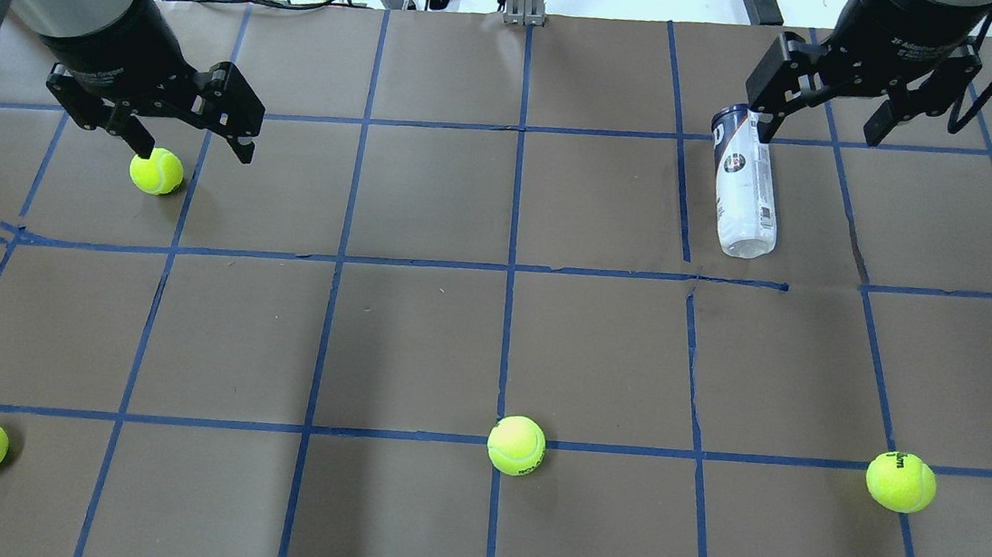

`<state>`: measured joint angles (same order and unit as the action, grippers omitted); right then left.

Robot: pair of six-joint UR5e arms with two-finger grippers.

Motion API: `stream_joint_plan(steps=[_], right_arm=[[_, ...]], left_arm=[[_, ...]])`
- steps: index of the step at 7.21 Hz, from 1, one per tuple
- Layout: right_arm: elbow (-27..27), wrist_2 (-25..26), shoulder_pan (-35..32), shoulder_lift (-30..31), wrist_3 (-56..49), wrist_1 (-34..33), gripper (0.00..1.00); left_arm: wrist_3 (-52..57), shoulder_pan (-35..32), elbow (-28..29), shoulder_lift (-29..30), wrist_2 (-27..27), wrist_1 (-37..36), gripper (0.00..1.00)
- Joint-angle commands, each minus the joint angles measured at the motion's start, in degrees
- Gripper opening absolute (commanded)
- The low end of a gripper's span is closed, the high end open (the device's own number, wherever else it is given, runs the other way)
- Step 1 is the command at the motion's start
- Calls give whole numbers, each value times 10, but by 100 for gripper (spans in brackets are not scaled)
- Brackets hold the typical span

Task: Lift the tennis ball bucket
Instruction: 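Lower the right gripper around the upright tennis ball can and close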

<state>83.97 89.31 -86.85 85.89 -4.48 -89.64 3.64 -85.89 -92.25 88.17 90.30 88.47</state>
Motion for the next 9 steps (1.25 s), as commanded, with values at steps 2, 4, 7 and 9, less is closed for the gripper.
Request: stream_joint_plan(steps=[2,4,7,9], right_arm=[[-4,1,20,-124,-4,-123,100],[-5,1,45,-223,-10,-201,100],[-6,-2,45,-289,-1,-274,100],[-6,-1,44,-302,-3,-277,100]], left_arm=[[3,-1,0,0,3,-1,100],[3,-1,0,0,2,-2,100],[3,0,0,0,2,-1,100],[3,0,0,0,2,-1,100]])
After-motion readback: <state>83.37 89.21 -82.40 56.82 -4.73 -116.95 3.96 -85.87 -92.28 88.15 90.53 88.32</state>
